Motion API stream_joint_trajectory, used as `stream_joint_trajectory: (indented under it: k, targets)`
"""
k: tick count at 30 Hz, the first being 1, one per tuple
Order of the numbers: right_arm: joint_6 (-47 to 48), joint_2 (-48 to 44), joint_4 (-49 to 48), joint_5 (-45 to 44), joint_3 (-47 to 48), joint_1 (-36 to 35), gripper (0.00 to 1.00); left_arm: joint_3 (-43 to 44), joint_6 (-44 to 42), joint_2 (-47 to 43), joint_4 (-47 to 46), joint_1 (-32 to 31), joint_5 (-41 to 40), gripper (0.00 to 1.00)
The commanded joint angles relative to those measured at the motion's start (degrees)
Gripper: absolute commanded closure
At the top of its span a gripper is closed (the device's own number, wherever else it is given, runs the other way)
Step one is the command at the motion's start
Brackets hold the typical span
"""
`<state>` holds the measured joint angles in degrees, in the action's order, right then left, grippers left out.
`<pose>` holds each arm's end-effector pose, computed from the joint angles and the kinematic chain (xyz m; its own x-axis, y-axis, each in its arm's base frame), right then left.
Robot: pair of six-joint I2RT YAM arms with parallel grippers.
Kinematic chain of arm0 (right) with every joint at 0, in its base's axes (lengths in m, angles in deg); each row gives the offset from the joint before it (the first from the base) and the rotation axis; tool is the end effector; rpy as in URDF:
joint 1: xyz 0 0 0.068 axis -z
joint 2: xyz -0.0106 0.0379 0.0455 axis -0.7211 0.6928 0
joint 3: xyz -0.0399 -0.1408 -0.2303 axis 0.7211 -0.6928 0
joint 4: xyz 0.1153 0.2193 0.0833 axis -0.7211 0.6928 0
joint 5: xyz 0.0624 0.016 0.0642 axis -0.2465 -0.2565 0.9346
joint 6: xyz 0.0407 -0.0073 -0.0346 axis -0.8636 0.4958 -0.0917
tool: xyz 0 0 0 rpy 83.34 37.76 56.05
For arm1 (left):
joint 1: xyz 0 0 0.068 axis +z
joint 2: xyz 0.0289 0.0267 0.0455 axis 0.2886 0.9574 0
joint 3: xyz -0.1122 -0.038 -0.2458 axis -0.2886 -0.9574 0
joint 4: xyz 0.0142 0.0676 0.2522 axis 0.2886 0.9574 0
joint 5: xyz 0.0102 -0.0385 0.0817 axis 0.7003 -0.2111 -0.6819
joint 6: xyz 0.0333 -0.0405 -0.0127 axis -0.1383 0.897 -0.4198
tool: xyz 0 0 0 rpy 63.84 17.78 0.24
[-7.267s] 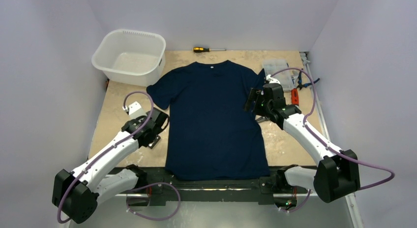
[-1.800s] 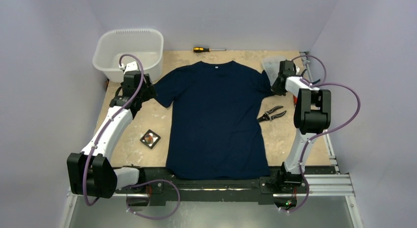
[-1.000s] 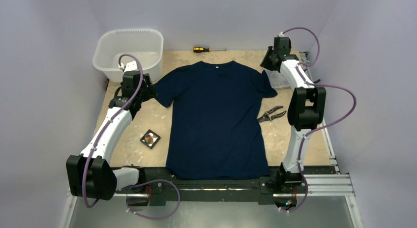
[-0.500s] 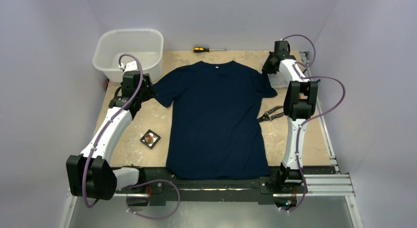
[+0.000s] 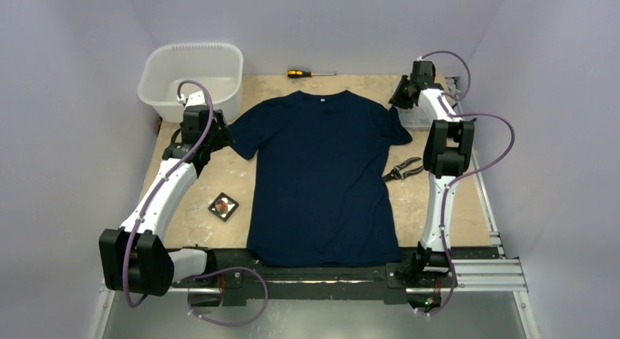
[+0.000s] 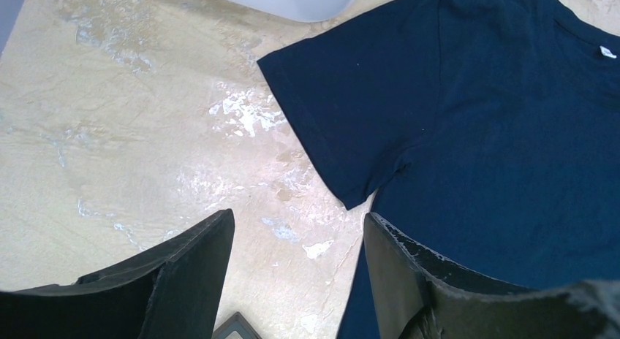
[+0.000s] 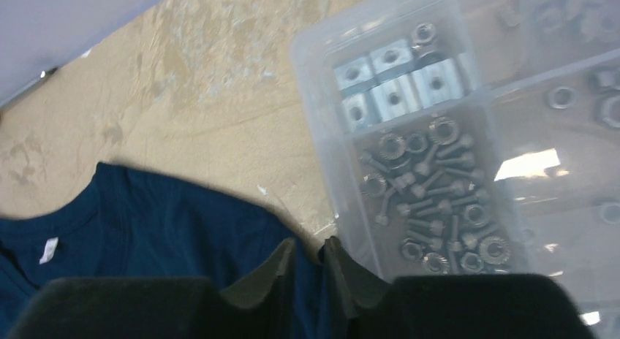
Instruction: Pin the brooch onto the clothing
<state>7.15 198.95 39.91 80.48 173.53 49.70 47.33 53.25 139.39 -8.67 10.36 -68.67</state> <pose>0.5449 -0.0305 0.1857 -0.6377 0.4565 -0.6204 0.2874 0.8883 0.3582 0.2721 -0.0221 0.2952 -0.5045 -0.3441 -0.7918 -0.3154 0.9272 -0.2020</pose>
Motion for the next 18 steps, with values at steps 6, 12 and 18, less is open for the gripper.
stream_joint_trajectory:
  k: [6, 12, 18]
  targets:
    - [8.1, -2.1, 5.4, -10.6, 1.7, -0.3, 0.50, -0.5, -1.4, -0.8, -1.6, -0.1, -0.1, 0.35]
    - [10.2, -2.5, 6.2, -19.2, -1.5, -1.2, 0.52, -0.6, -1.4, -1.3, -1.8, -0.1, 0.6, 0.35]
    - [13.2, -2.5, 5.3, -26.0, -3.5, -1.2, 0.54, -0.6, -1.5, -1.2, -1.8, -0.1, 1.3, 0.35]
